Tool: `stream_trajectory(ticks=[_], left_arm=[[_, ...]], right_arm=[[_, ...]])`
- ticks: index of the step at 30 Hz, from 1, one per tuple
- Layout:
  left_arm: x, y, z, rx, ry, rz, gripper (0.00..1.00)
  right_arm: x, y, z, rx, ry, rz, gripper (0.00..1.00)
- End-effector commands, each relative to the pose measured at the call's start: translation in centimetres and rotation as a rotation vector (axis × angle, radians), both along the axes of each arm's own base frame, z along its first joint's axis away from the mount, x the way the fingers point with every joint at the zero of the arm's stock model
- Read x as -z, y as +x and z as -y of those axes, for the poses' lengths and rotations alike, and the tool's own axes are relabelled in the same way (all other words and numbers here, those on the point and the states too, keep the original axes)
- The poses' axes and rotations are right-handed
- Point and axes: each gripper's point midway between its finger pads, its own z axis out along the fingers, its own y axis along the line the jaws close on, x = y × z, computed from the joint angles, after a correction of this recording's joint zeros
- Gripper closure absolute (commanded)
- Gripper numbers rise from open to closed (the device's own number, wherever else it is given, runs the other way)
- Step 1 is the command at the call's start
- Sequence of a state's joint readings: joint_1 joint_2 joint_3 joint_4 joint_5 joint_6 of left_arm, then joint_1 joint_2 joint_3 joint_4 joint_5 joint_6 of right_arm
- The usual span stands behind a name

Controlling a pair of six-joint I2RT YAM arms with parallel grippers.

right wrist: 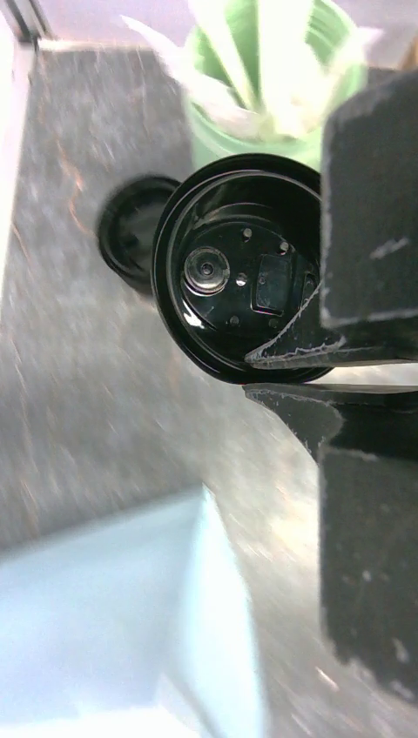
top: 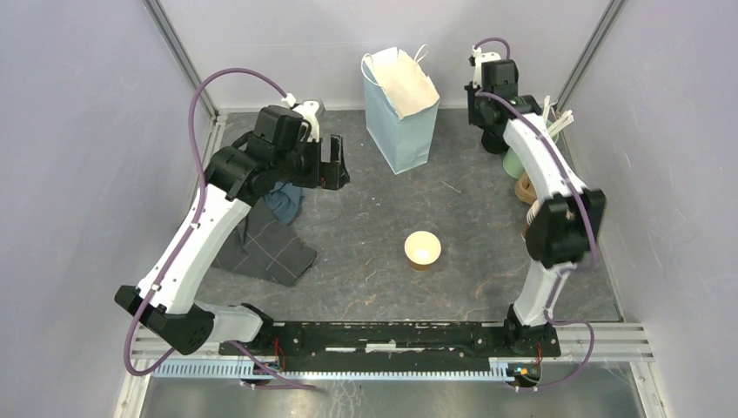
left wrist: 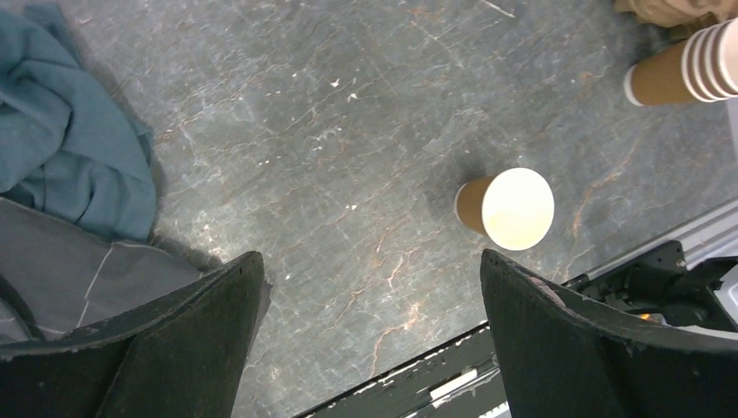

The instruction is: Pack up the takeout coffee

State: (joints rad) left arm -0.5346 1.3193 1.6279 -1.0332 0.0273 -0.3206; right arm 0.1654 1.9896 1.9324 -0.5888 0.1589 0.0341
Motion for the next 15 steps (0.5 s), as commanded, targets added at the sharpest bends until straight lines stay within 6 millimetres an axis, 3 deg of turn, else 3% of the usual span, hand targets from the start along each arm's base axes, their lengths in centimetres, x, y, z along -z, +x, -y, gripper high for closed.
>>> stream_trajectory(ticks=[1,4,8,11,12,15], left_arm=[[-4.1,-0.4,1.5,0.037,-0.139,0.084,0.0],[-4.7,-1.2,2.3,0.037,-0.229,0.071,0.0],[-5.3,-2.2,3.7,0.011,-0.38,0.006,0.0],[-6.1,-3.3,5.5,0.024,-0.547,-0.052,0.0],[-6.6,-3.6,6.1,0.018,-0.62,-0.085,0.0],[-8.0,-4.8,7.6,0.041,-0.817,-0.159,0.0]], right_arm=[[-5.1,-9.9,-5.2,-0.176,0.215,0.01,0.98],[-4.4,-16.9,-8.6,-0.338,0.425,-0.048,0.98],[-6.2,-24.7,-12.3,-0.519,0.724,-0.07,0.98],[-10.1,-29.1,-14.7,-0.644,1.037,-0.013,0.98],[-12.5,-30.3,-15.0,-0.673,1.156,0.037,0.98],[-16.5,-33.2,-14.9,-0.743,1.39,0.108,0.97]])
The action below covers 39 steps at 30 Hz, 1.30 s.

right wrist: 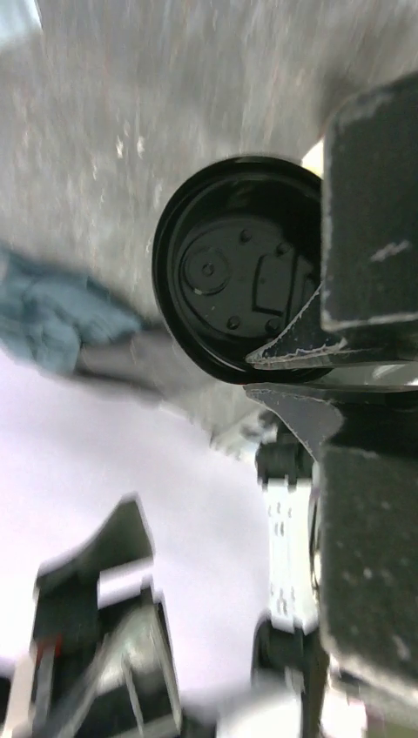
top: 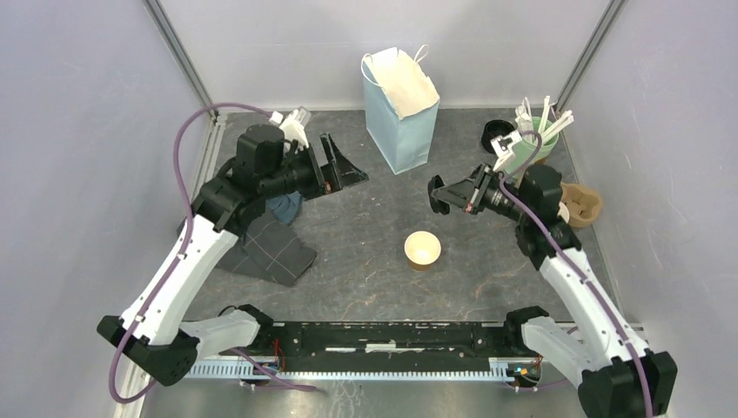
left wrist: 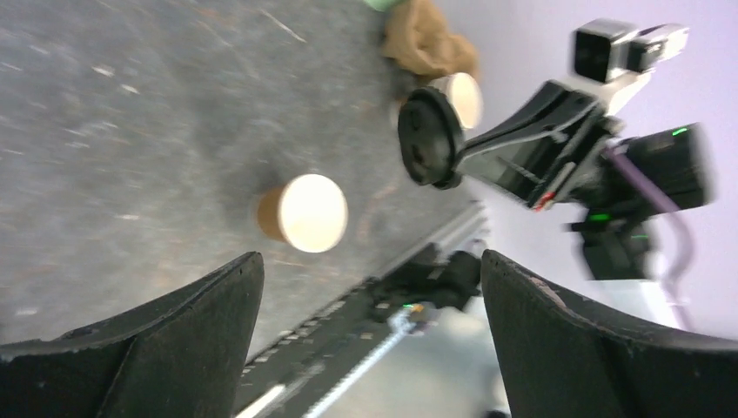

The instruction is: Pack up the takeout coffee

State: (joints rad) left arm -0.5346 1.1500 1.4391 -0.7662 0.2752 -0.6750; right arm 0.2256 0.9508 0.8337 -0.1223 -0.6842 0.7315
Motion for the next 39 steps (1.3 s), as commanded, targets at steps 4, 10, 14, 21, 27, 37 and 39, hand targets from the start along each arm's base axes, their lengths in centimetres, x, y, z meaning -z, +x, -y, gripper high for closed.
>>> stream_trajectory(ticks=[4,10,14,21,27,37,39], left_arm=[[-7.3,-2.9,4.9,0.126,-0.603,-0.116,0.0],[-8.7,-3.1,7.5,0.178,-0.64,-0.12,0.0],[-9.3,-2.7,8.9,0.177,-0.668,-0.111,0.0],[-8.2,-3.5,11.2,0.205,-0.667,-0.145,0.0],[-8.8,-3.4,11.7,0.219,-0.688,-0.125,0.0],[-9.1,-3.5,12.4,0.242,-0.705,-0.126,0.0],[-9.2,-3.7,12.5,0.251,-0.711,-0.124,0.0]], right_arm=[[-13.0,-6.2,-1.6,-0.232,0.526,0.16,0.97],[-15.4,-7.6,-2.1,-0.301,0.629,0.167,0.98],[-16.9,-7.9,-1.9,-0.324,0.697,0.172,0.99],[-17.9,-8.1,-2.0,-0.373,0.733,0.171,0.99],[-17.5,-7.9,-2.1,-0.377,0.738,0.155,0.99],[-16.8,-8.0,-2.1,-0.373,0.74,0.142,1.0],[-16.4,-8.0,-2.1,-0.369,0.741,0.134,1.0]])
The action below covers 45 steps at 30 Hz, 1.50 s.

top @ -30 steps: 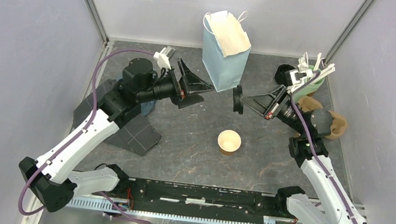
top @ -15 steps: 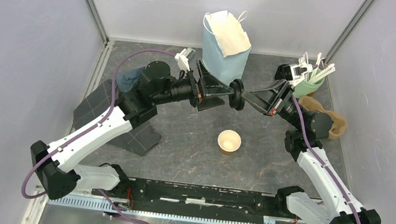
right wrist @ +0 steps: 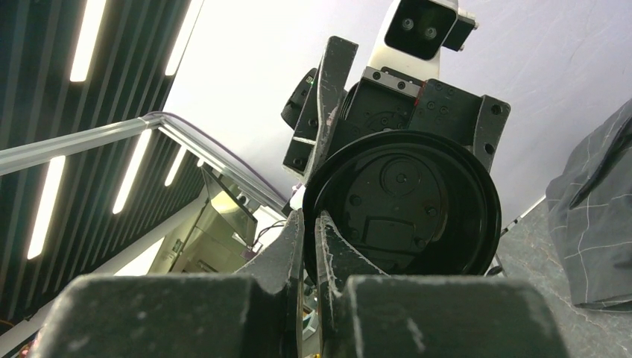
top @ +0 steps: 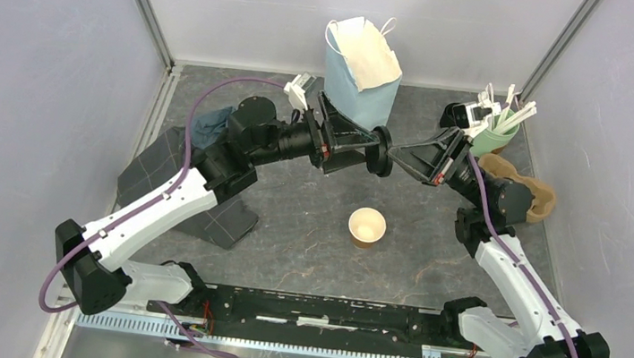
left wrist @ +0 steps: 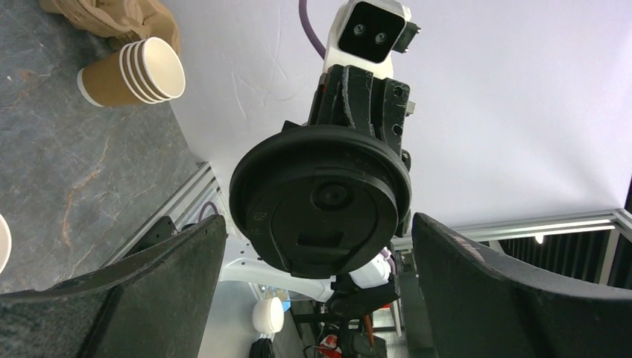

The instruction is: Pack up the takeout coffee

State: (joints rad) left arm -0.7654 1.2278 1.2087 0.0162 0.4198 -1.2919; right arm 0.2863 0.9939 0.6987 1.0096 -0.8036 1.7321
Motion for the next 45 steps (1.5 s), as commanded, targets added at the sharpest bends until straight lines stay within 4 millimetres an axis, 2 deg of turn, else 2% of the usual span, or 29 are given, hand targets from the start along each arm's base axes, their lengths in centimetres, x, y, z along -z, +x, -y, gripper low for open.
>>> stream_trajectory(ticks=[1,8,19,38,43,45], left_arm=[[-3.2,-0.5,0.1,0.012,-0.09,0.037,0.0],[-3.1,-0.9,0.2,0.022,-0.09,0.031,0.01],[-3.2,-0.6,0.9,0.037,-0.075,0.023,0.01],[-2.6,-0.1,1.2,0.019,-0.051,0.008,0.28],[-2.2,0.0,1.0,0.003,-0.035,0.004,0.3],[-2.1,0.0,1.0,0.004,-0.034,0.003,0.24]], right_arm=[[-1.1,-1.5,0.4,-0.006,0.037,0.076,1.0],[-0.1,-1.1,0.4,0.004,0.033,0.049,1.0],[-0.7,-1.2,0.3,-0.002,0.035,0.06,1.0],[-0.7,-1.3,0.3,-0.008,0.038,0.055,1.0],[-0.6,-1.4,0.3,-0.006,0.043,0.053,0.98],[-0.8,-1.4,0.4,-0.004,0.049,0.056,0.98]])
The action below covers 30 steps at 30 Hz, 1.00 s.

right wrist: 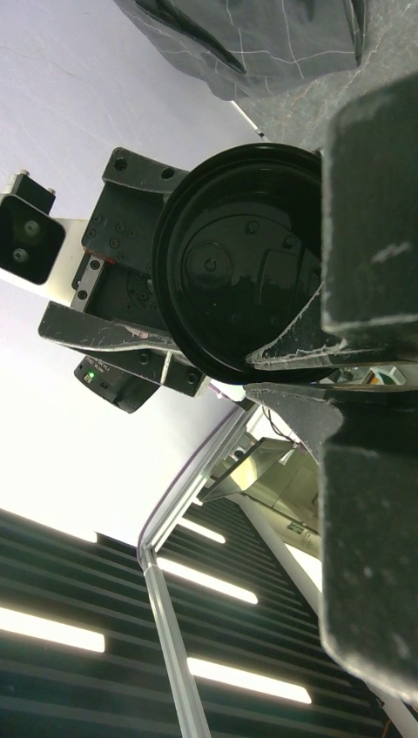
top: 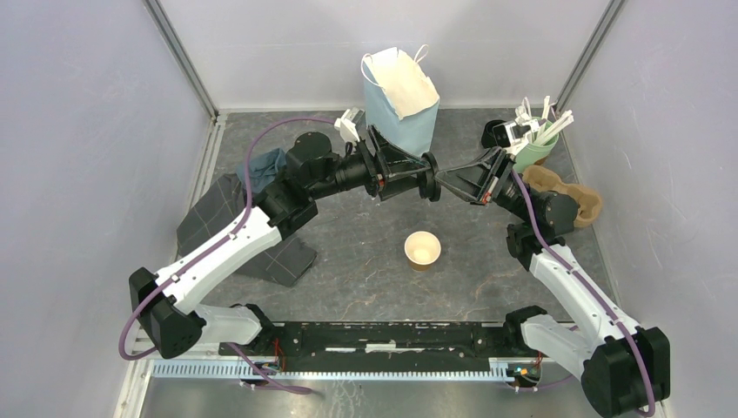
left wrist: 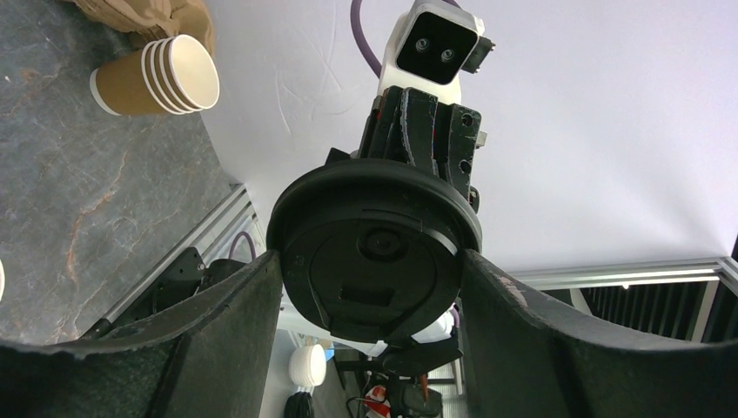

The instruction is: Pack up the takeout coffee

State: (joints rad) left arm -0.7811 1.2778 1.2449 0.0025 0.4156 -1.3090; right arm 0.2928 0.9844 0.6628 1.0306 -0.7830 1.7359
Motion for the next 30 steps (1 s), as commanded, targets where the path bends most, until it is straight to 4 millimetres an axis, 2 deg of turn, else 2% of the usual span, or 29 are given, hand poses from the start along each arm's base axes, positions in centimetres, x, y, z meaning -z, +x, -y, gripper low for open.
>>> stream_trajectory(ticks=[1,4,7,12,20,22,24,25,27,29,30], left_arm=[[-2.5,-0.5,-0.2,-0.005,-0.046,0.037,0.19],[-2.5,-0.6,-0.2,-0.007,-0.047,0.036,0.13],[-2.5,-0.7,0.0,0.003,-0.052,0.038,0.1],[-3.1,-0.8,-0.2,-0.006,-0.065,0.051,0.19],[-2.7,-0.8,-0.4,-0.02,-0.062,0.045,0.28],[-2.7,-0.6,-0.5,-0.033,-0.045,0.054,0.3],[-1.3,-0.3,-0.8,-0.055,0.035,0.039,0.31],[-0.7,-0.1,-1.1,-0.072,0.079,0.04,0.31],[0.7,0.4,-1.9,-0.112,0.191,0.045,0.32],[2.3,0.9,-3.2,-0.148,0.328,0.071,0.33],[3.1,1.2,-3.9,-0.167,0.399,0.082,0.33]], right_arm=[[-1.6,-1.4,0.4,-0.009,0.041,0.071,0.99],[-2.0,-1.3,0.4,-0.012,0.046,0.078,0.99],[-1.9,-1.3,0.3,-0.017,0.044,0.075,0.99],[-1.3,-1.3,0.3,-0.018,0.038,0.062,0.99],[-0.7,-1.2,0.2,-0.017,0.029,0.052,0.98],[0.0,-0.9,0.0,-0.011,-0.003,0.043,0.88],[1.3,-0.3,-0.5,0.016,-0.094,0.037,0.7],[2.2,0.2,-0.6,0.035,-0.158,0.039,0.6],[5.3,1.8,-0.3,0.123,-0.375,0.026,0.45],[8.1,3.4,1.8,0.263,-0.66,0.044,0.33],[9.2,3.9,3.6,0.343,-0.831,0.073,0.28]])
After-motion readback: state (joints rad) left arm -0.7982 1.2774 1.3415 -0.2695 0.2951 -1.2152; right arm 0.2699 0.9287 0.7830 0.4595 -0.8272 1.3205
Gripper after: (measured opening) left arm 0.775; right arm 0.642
